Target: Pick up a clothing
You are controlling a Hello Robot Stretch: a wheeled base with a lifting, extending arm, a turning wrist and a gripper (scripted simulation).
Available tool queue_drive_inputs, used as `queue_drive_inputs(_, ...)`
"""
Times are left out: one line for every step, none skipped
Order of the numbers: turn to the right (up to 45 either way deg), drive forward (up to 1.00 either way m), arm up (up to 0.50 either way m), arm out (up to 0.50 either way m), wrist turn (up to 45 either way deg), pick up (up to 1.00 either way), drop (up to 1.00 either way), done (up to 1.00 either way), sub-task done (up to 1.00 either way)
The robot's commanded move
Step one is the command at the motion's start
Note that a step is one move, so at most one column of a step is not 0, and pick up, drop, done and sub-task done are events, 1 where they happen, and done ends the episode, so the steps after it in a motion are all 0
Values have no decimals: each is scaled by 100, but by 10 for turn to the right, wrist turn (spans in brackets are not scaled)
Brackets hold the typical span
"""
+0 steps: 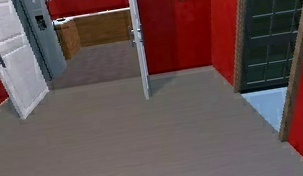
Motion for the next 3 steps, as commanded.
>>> queue_drive_inputs(0,0,0,0,0,100,0,0,0)
queue_drive_inputs(0,0,10,0,0,0,0,0,0)
queue_drive_inputs(0,0,0,0,0,0,0,100,0)
